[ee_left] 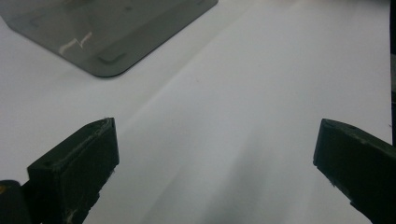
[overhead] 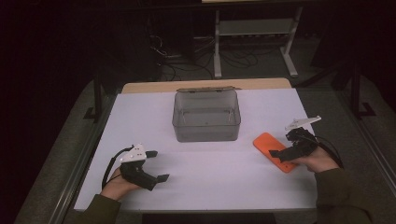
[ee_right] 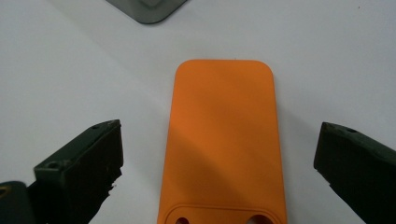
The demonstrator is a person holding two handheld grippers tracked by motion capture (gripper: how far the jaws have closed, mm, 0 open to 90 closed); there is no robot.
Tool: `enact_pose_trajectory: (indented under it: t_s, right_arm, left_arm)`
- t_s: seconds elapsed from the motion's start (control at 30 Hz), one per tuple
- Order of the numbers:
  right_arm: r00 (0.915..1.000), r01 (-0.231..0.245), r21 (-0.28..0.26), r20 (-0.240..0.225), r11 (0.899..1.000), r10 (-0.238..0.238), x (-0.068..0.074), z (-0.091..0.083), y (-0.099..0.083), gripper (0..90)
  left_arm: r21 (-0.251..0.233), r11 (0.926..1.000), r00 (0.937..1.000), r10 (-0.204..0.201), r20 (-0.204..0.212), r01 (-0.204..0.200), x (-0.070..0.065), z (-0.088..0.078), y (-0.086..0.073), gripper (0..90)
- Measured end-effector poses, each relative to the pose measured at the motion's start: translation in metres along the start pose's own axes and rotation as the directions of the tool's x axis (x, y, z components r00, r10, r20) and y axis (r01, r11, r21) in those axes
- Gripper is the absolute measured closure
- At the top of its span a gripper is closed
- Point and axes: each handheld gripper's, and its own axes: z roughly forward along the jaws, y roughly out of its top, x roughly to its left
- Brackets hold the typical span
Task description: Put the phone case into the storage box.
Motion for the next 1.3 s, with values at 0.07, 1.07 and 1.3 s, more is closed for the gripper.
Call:
enact_pose_trajectory:
  t_s: [0.07, 1.07, 1.3]
  right_arm:
    - [1.0, 0.002, 0.009, 0.001, 1.0, -0.002, 0.0, 0.001, 0.0, 0.9]
    - [0.9996, 0.016, 0.159, 0.022, 0.987, -0.019, 0.001, 0.021, -0.008, 1.0]
    - [0.9994, 0.024, 0.183, 0.022, 0.983, -0.028, 0.002, 0.025, -0.01, 1.1]
  left_arm:
    - [-0.001, 1.0, 1.0, 0.0, 0.0, 0.0, 0.0, 0.0, 0.0, 0.0]
    - [0.003, 1.0, 1.0, -0.006, -0.001, 0.006, 0.0, 0.0, 0.0, 0.0]
    - [0.008, 1.0, 1.0, -0.004, -0.004, 0.004, 0.0, 0.0, 0.0, 0.0]
